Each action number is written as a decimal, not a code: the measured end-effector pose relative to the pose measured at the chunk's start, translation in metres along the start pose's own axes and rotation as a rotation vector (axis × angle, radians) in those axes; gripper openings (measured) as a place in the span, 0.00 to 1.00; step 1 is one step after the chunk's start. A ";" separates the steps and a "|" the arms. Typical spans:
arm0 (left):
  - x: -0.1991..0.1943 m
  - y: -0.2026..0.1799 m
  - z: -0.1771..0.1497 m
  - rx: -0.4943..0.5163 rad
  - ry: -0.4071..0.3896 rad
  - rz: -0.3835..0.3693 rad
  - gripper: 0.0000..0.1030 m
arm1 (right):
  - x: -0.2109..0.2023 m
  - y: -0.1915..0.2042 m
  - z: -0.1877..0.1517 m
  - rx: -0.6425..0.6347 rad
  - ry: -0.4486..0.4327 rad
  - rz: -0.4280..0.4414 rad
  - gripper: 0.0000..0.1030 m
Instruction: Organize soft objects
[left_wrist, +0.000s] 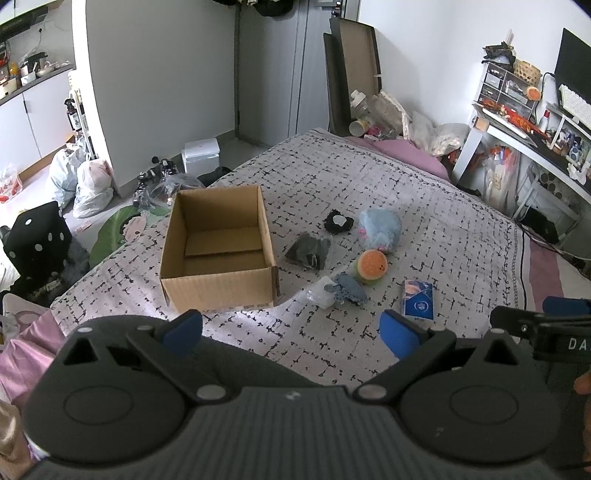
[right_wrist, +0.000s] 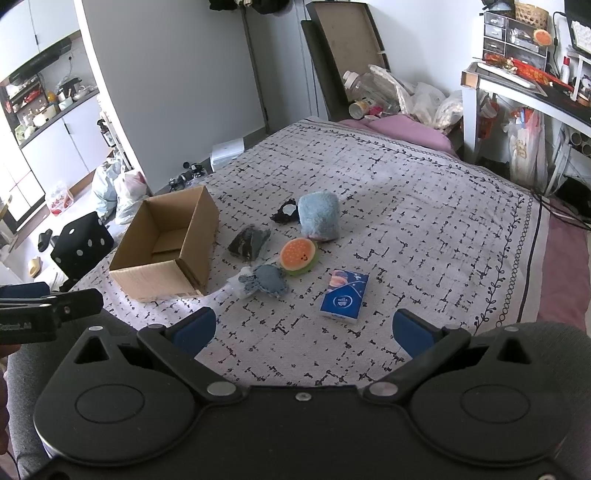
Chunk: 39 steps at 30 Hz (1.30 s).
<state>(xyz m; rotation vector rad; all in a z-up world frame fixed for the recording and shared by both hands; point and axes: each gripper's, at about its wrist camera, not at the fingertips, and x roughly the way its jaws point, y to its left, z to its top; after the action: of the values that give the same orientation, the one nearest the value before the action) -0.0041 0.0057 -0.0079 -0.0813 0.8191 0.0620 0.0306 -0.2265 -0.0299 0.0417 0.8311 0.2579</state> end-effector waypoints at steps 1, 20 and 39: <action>0.000 -0.001 0.000 0.001 -0.001 0.000 0.99 | 0.000 -0.001 0.000 0.000 -0.001 -0.001 1.00; 0.019 -0.006 0.010 -0.027 -0.044 -0.035 0.97 | 0.027 -0.028 0.002 0.102 -0.007 0.021 1.00; 0.077 -0.018 0.031 -0.066 -0.001 -0.100 0.89 | 0.083 -0.046 0.026 0.191 0.086 0.011 0.98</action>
<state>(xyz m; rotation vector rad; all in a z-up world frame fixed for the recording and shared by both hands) 0.0720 -0.0070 -0.0423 -0.1845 0.8112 -0.0050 0.1126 -0.2489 -0.0789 0.2153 0.9394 0.1913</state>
